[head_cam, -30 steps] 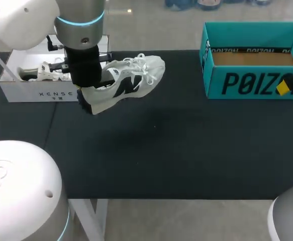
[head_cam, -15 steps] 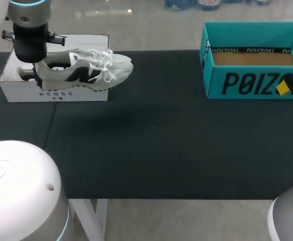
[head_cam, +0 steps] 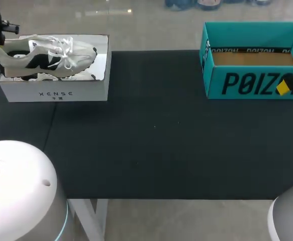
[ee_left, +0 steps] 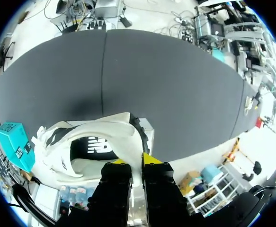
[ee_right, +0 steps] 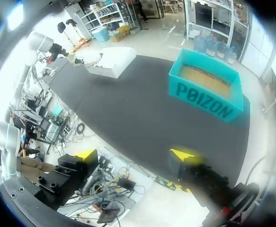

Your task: Take the shoe out of the shoebox, open the shoe tongue, remove and reinsert the insole, then place the shoe into the shoebox

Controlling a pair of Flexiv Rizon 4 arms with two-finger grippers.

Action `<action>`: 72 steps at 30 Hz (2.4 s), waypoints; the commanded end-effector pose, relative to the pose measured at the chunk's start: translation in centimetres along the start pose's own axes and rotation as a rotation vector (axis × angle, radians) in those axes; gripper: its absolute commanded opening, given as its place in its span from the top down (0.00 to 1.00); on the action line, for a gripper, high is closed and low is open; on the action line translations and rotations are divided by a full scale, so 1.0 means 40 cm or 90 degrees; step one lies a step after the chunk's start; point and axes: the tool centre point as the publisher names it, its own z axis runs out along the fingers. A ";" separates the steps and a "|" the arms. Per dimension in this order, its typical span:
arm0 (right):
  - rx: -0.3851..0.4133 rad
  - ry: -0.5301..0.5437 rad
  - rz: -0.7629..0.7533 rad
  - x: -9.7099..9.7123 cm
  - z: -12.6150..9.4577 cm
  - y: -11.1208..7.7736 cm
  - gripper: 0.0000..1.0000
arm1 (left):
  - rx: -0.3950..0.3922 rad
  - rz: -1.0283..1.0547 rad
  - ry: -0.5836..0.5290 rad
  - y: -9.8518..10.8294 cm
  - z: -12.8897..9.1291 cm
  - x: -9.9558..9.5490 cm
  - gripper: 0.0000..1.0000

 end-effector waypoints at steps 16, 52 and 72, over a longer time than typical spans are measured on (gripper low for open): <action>0.004 0.001 0.001 -0.001 0.001 0.008 0.00 | 0.031 0.018 -0.081 0.141 0.142 0.071 1.00; 0.004 0.001 0.001 -0.001 0.001 0.008 0.00 | 0.081 0.007 -0.092 0.150 0.355 0.065 1.00; 0.004 0.001 0.001 -0.001 0.001 0.008 0.00 | 0.047 0.034 -0.126 0.167 0.294 0.056 1.00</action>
